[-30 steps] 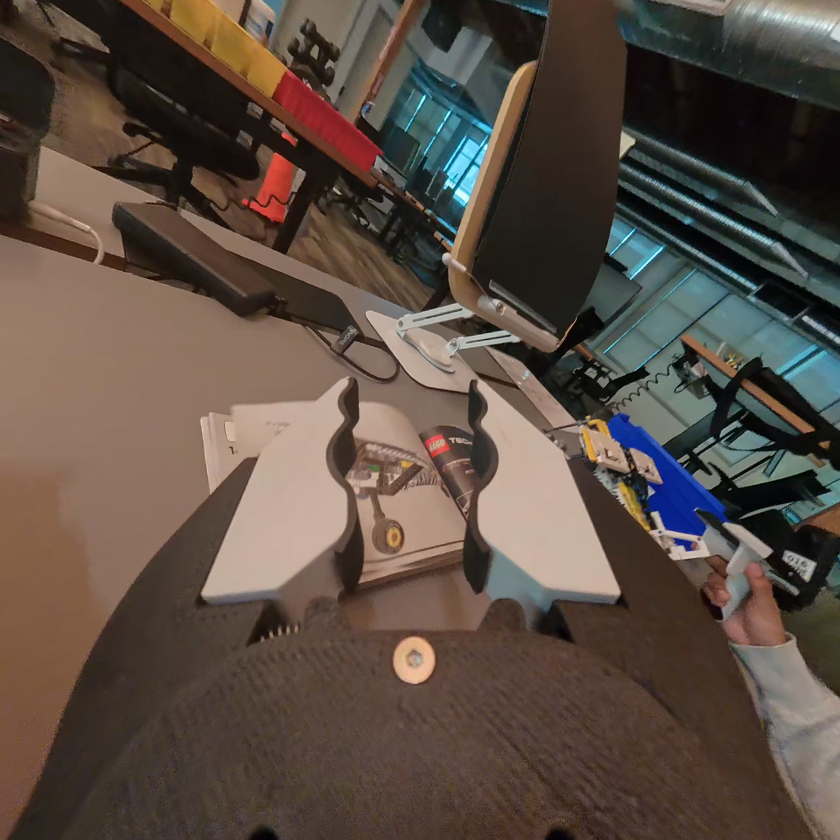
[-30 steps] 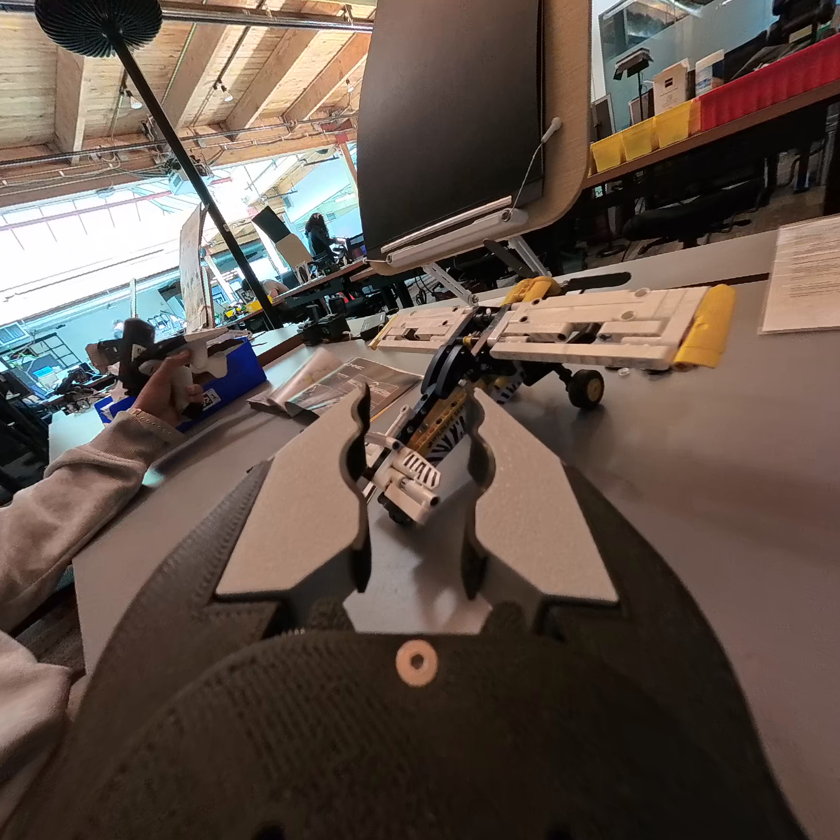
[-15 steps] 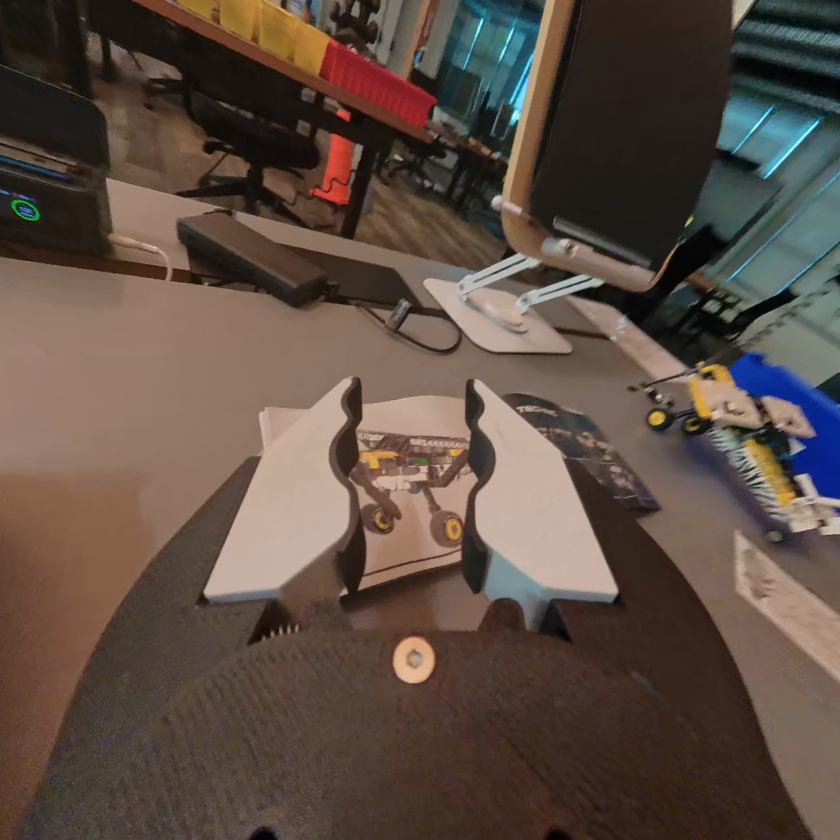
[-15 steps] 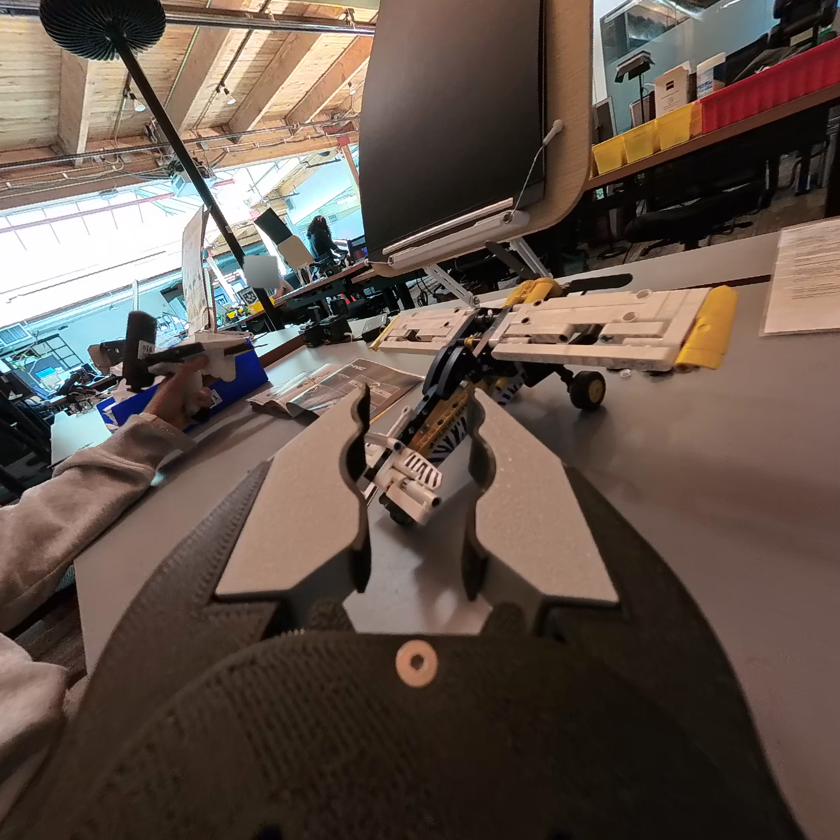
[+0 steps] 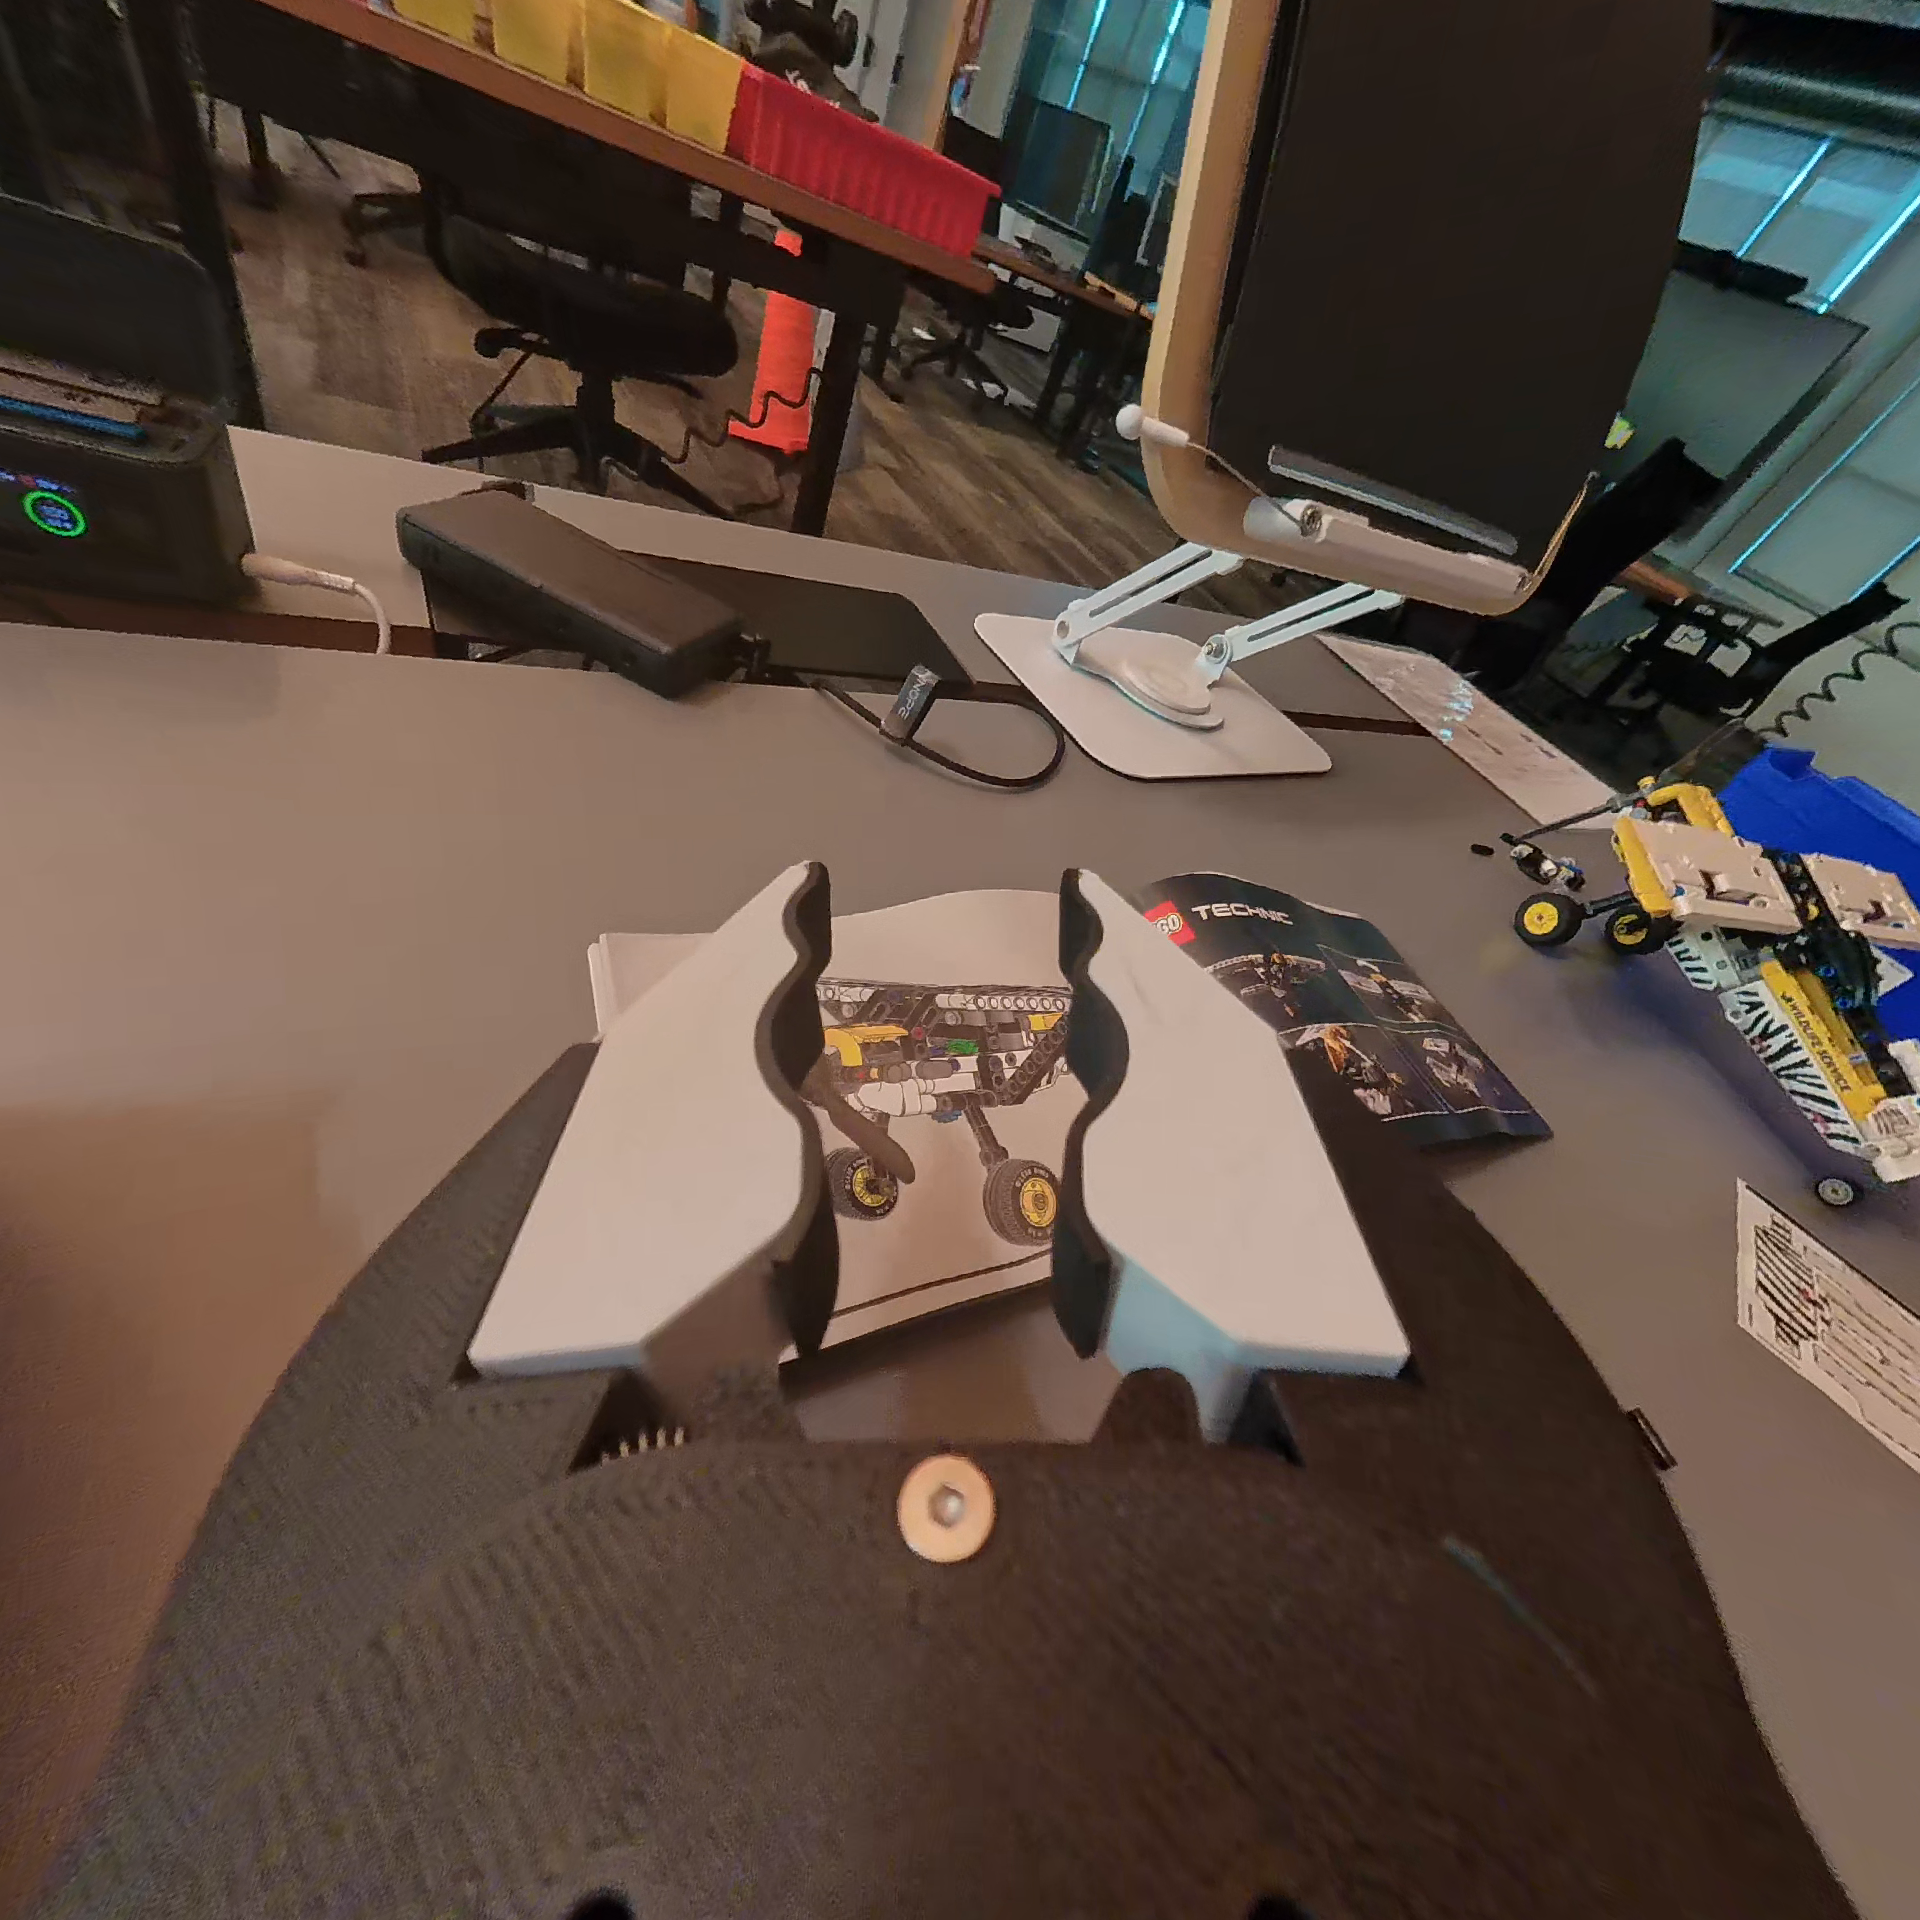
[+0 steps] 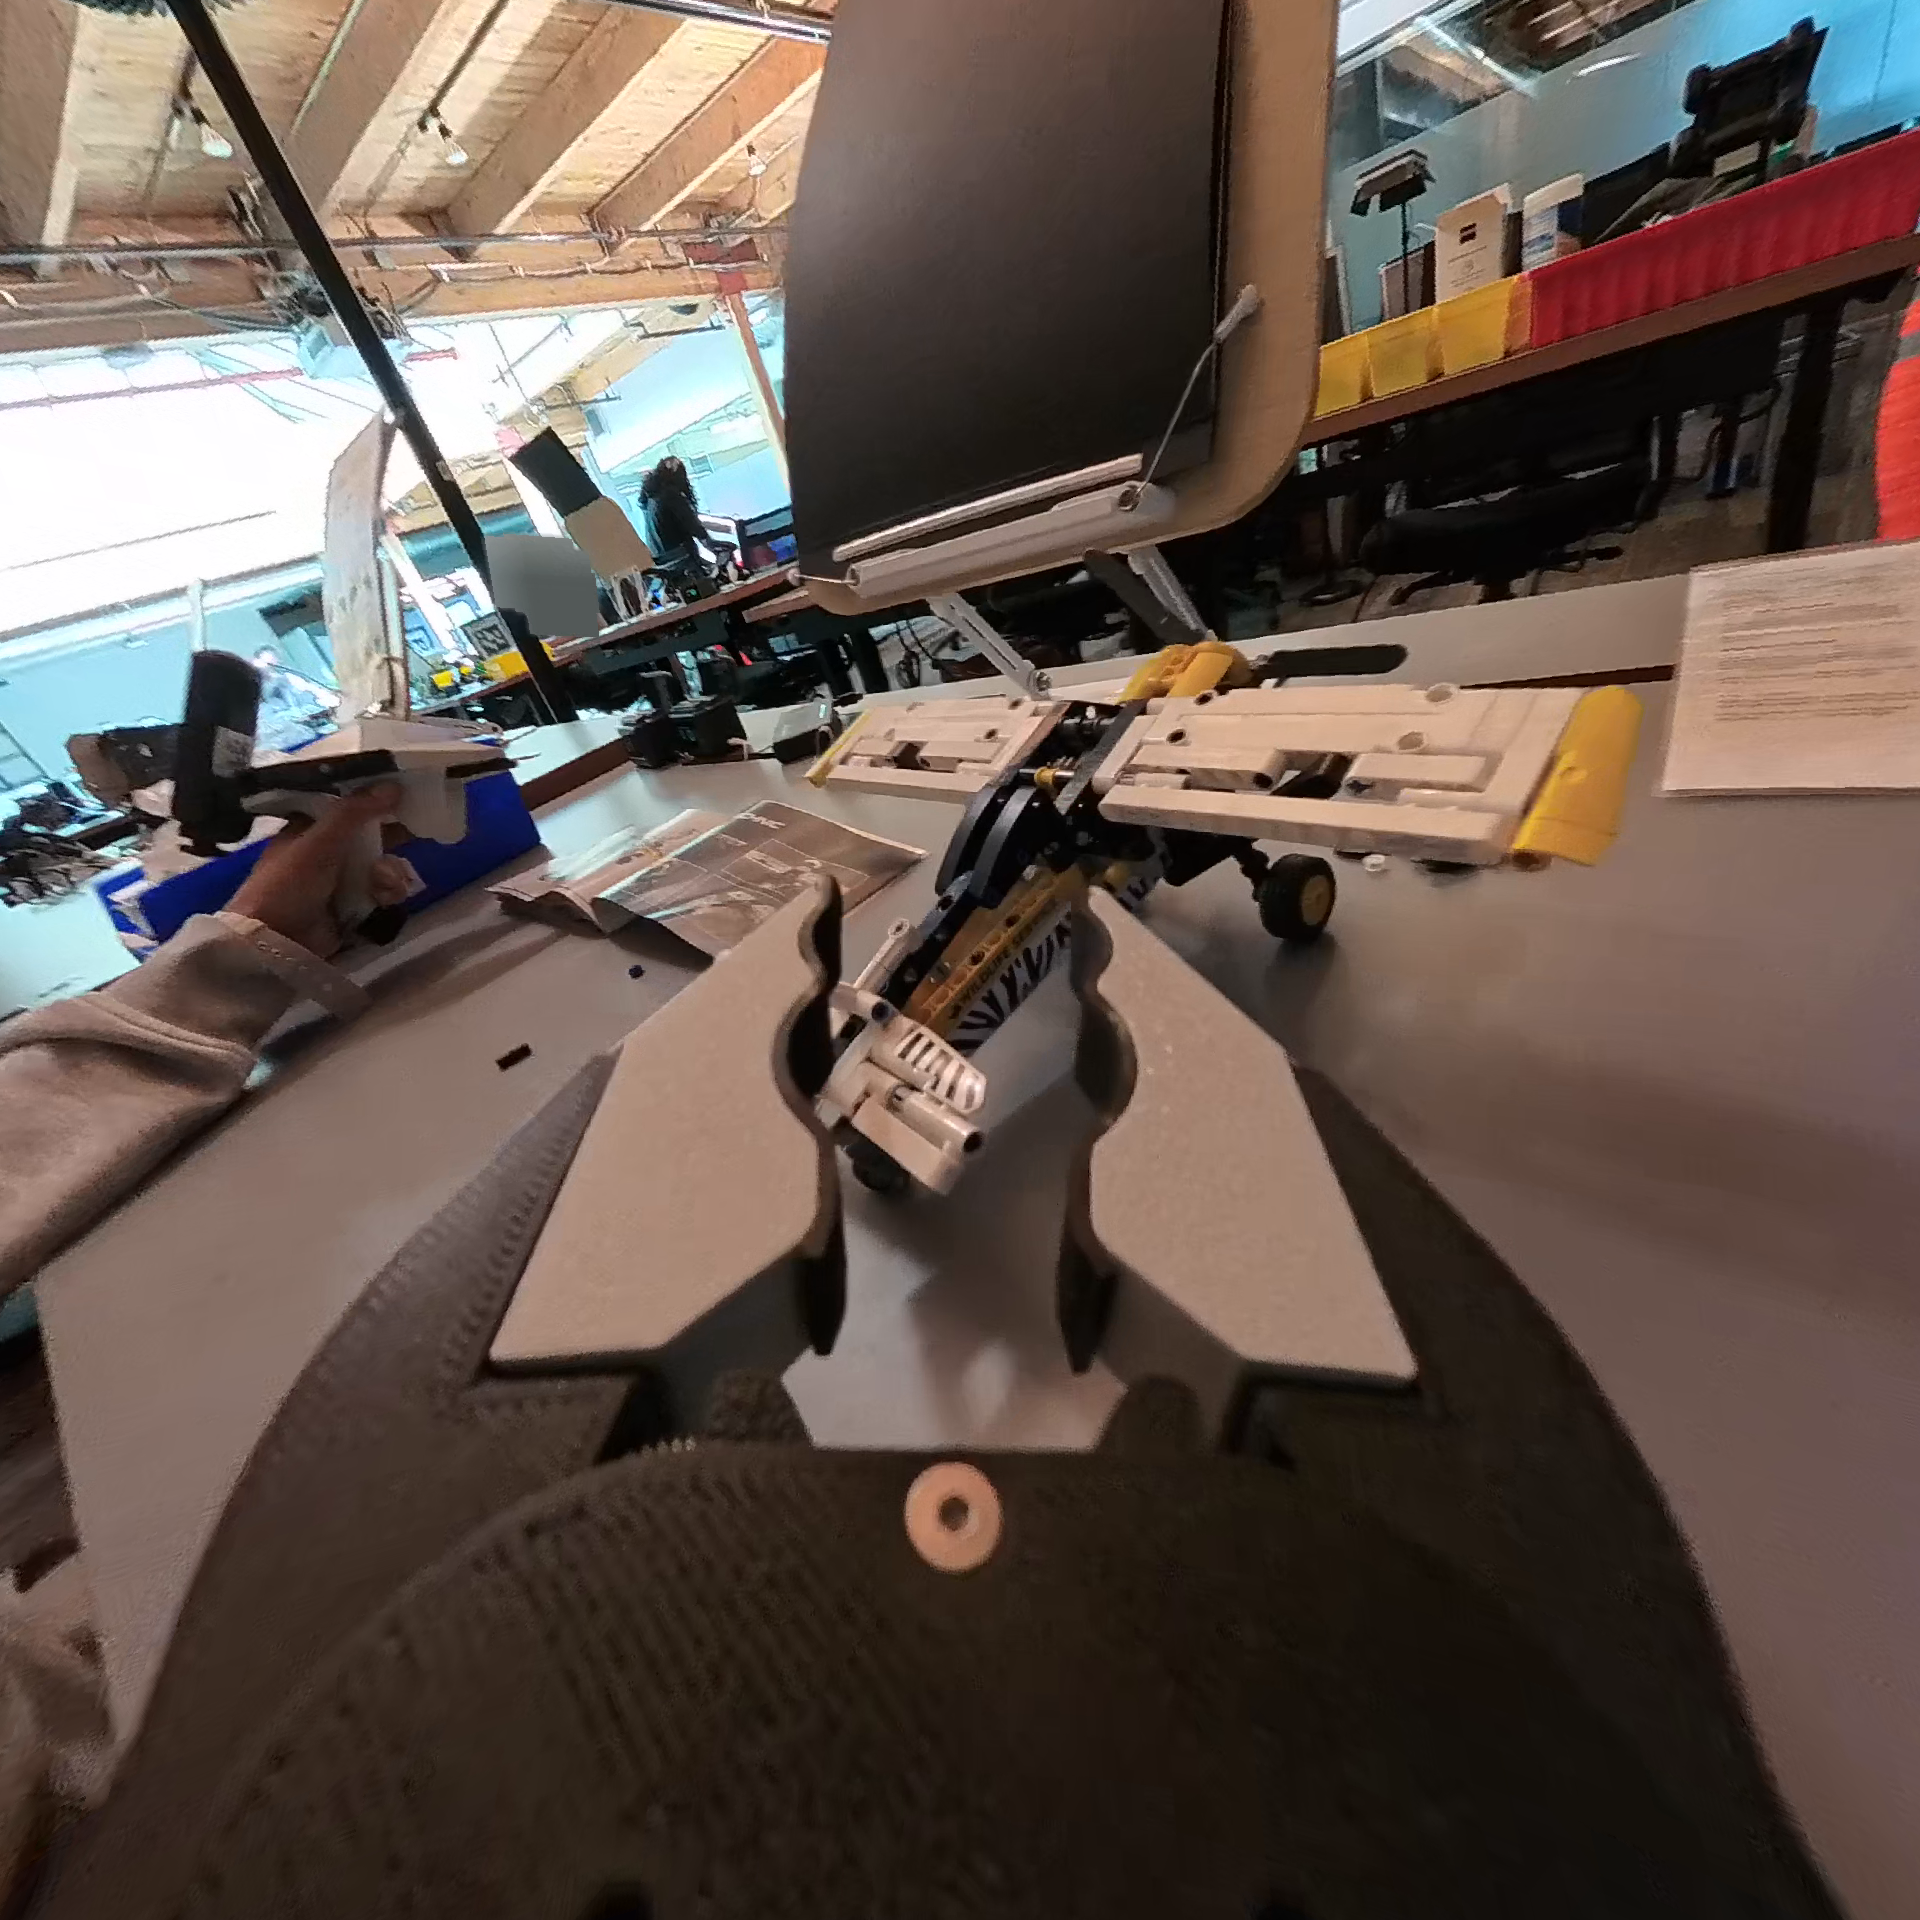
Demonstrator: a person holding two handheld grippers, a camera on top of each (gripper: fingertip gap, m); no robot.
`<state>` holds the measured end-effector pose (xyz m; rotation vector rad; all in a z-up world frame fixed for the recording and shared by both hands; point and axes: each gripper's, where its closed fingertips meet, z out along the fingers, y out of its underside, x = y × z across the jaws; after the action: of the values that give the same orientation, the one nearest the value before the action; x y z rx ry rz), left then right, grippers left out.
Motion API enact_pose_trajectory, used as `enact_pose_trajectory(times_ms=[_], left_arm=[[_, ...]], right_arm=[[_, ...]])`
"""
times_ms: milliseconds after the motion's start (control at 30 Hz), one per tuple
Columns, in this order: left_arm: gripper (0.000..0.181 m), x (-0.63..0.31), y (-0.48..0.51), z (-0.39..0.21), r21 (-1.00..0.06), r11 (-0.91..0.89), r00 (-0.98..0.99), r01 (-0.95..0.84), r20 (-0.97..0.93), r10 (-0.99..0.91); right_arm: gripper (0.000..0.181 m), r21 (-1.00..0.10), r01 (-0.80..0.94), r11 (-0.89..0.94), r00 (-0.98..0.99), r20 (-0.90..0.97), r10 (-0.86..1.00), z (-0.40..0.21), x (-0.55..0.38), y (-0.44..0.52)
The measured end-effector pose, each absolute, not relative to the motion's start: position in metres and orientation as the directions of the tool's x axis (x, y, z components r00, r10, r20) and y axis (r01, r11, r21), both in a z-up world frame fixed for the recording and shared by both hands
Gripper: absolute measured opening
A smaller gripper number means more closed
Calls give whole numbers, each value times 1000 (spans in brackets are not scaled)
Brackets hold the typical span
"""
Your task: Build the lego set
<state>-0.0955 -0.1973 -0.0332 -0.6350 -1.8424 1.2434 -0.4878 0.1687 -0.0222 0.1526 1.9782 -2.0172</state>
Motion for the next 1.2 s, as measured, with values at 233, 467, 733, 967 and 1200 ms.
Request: enact_pose_trajectory(times_ms=[233,467,733,967,1200], left_arm=[[44,-104,-188,-33,-936,348,-545,44,270,794],[45,-113,-170,-25,-947,317,-501,56,248,829],[74,-125,-140,-13,-997,31,-519,69,-9,855],[73,-110,-148,-18,-999,30,-584,40,1,812],[70,-115,-152,-37,-988,152,-543,38,107,833]], right_arm=[[37,-997,77,10,-997,-77,-22,-26,-473,171],[33,-996,-90,-9,-995,89,33,-24,-448,182],[28,-969,-135,-206,-980,99,172,0,-456,212],[35,-961,-61,-271,-986,16,165,6,-464,223],[37,-956,-85,-280,-979,28,200,7,-465,227]])
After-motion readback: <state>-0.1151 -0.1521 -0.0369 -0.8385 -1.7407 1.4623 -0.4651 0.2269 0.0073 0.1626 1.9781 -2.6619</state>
